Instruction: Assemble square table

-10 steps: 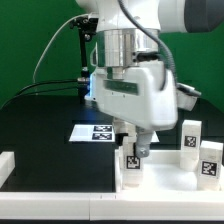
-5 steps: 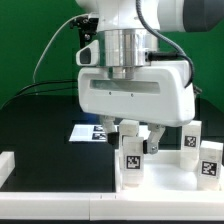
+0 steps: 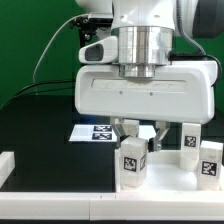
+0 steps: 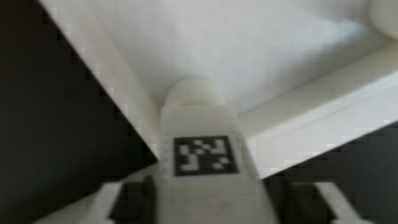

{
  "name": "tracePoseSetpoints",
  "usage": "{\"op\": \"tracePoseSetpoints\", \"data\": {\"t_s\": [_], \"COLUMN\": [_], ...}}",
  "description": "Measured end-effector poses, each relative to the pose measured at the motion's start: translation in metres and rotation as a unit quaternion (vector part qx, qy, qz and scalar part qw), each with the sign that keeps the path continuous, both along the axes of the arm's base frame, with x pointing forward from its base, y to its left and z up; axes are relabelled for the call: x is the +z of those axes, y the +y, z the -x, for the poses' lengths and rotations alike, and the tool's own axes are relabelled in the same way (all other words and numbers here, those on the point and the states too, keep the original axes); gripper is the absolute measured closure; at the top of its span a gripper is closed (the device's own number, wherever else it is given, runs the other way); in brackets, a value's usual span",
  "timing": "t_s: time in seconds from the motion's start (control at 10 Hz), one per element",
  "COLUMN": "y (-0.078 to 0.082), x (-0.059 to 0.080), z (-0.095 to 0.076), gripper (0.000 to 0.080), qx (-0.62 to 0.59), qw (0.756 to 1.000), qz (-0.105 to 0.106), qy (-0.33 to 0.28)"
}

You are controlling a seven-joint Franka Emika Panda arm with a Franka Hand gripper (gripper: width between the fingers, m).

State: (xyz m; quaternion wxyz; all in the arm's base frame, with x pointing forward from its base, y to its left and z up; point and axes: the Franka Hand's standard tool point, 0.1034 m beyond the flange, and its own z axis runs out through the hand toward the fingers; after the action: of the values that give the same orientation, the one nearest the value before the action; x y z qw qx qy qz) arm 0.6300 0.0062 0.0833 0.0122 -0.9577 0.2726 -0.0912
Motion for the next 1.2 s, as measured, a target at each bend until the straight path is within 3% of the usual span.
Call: {"op": "tracePoseSetpoints", "data": {"t_s": [0.2, 0.4, 0.5, 0.7, 0.9, 1.0, 1.1, 1.2], "y": [-0.0019, -0.0023, -0.0013, -0.0011, 0.0006, 0.0004, 0.0001, -0.0010], "x": [-0.0008, -0.0012, -0.0016, -0.0021, -0.0025, -0.0025, -0.0030, -0.0044], "z": [0.0006, 0.0001, -0.0001, -0.0030, -0.0029, -0.0029, -0.0023, -0.0010], "gripper": [0.0515, 0.0515, 0.0515, 0.0515, 0.0514, 0.0514, 0.0402, 0.0402], "qx": [-0.071, -0.224, -0.313, -0.486, -0.540, -0.538, -0.519, -0.441], "qw": [0.997, 0.974, 0.948, 0.865, 0.831, 0.832, 0.845, 0.890], "qz": [-0.012, -0.035, -0.054, -0.118, -0.132, -0.131, -0.128, -0.113], "qy": [-0.001, -0.005, 0.002, 0.020, 0.021, 0.021, 0.021, 0.017]}}
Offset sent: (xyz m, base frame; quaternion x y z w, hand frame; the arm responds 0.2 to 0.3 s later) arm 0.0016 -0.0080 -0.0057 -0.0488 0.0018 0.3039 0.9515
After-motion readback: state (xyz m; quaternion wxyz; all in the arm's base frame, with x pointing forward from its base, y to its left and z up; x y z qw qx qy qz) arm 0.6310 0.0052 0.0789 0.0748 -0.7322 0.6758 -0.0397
